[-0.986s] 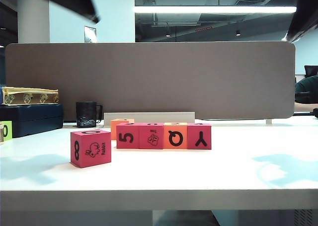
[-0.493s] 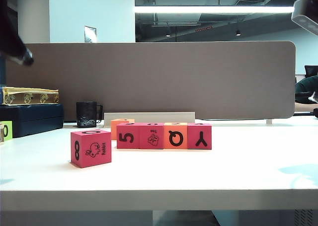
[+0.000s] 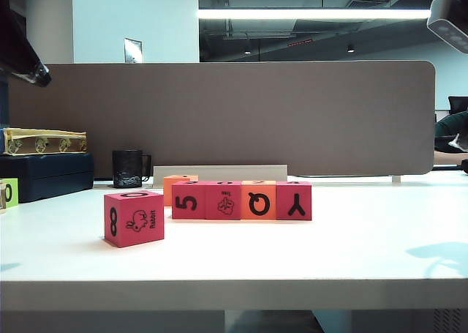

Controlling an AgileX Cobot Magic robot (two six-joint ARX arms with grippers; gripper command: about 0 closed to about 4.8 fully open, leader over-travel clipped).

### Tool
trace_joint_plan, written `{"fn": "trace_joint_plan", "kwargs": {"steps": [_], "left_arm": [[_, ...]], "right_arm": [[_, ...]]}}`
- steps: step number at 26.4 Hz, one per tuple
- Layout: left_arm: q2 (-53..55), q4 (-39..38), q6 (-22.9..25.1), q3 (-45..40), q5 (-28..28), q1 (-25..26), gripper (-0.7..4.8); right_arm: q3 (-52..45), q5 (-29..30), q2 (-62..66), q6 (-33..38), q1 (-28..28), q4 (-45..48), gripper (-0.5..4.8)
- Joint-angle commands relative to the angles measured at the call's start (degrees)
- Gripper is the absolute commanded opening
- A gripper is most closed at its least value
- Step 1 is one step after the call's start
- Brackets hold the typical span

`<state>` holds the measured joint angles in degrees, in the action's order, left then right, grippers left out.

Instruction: Select the appropriate blocks from the scattered letter blocks on the table and arrange them in a row to spell out "2024".

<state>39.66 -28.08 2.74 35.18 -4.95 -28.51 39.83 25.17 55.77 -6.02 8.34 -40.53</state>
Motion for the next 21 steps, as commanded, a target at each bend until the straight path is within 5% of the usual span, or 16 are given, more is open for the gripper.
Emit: {"fn": "trace_joint_plan", "kwargs": {"steps": [1,5,10,16,21], "left_arm": [[0.0,0.5,-0.2,0.1,-0.2,0.0,-0.06],[0.0,0.5,-0.2,0.1,-0.2,0.0,-0.06],[-2.4,3.3,6.2,-0.4,5.4,1.9,-0.06],[-13.6,32.3,-0.5,-13.5,4.6,17.4,-0.06],[-23.1,32.5,-3.8,-20.2,4.1,27.6,-0.05]], "right_arm": [[0.2,0.4,-0.1,0.0,0.0,0.5,-0.04],[0.2,0.4,-0.1,0.0,0.0,0.5,-0.04],[0.2,0.4,-0.1,0.0,0.0,0.5,-0.04],[0.2,0.5,-0.1,0.0,-0.1,0.5,-0.04],[0.2,0.5,0.0,0.0,-0.1,0.5,-0.04]]}}
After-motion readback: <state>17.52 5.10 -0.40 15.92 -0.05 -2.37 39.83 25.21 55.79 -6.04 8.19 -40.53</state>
